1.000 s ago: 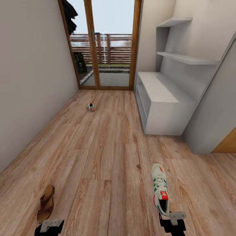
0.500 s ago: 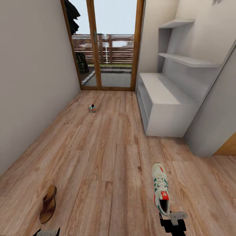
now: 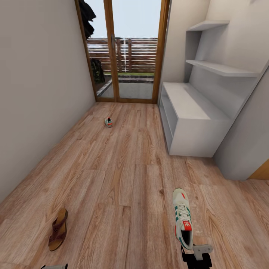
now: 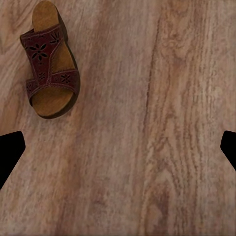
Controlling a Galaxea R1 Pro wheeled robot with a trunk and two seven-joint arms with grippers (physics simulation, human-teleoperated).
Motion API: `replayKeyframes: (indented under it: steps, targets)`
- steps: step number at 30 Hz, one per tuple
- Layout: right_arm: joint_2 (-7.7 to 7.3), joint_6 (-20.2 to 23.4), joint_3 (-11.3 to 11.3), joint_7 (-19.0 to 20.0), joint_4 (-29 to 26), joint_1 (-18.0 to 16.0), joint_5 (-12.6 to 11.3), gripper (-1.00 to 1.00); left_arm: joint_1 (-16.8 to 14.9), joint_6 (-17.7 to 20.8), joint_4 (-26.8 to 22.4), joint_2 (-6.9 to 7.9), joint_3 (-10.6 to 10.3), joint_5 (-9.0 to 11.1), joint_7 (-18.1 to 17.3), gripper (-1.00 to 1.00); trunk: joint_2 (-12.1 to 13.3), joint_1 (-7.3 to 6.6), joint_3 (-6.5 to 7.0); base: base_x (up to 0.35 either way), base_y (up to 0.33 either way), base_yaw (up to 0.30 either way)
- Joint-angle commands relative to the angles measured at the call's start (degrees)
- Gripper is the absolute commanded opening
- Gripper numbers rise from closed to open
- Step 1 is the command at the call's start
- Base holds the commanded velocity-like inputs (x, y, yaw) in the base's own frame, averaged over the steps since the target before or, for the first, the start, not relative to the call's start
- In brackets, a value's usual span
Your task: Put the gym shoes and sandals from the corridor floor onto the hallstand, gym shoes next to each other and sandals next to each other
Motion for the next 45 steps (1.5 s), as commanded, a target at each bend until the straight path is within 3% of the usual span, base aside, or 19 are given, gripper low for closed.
replayKeyframes:
  steps: [1,19,45]
  targets:
    - [0.01,-0.16,-0.19,-0.51,0.11,-0.04,0.57,-1.0,-0.03,-0.17,0.04,-0.01,0.49,-0.52,-0.27,1.0,-0.02,-0.01,-0.04,0.0,0.0,0.003]
    - [0.01,-0.16,-0.15,-0.51,0.25,-0.04,0.61,-1.0,-0.03,-0.17,0.05,-0.01,0.55,-0.35,-0.18,1.0,-0.02,-0.01,-0.04,0.041,-0.022,0.0]
    - [0.04,-0.16,-0.11,-0.51,0.25,-0.04,0.61,-1.0,-0.03,-0.23,0.05,-0.01,0.55,-0.36,-0.18,1.0,-0.02,-0.01,-0.04,0.323,-0.031,0.003]
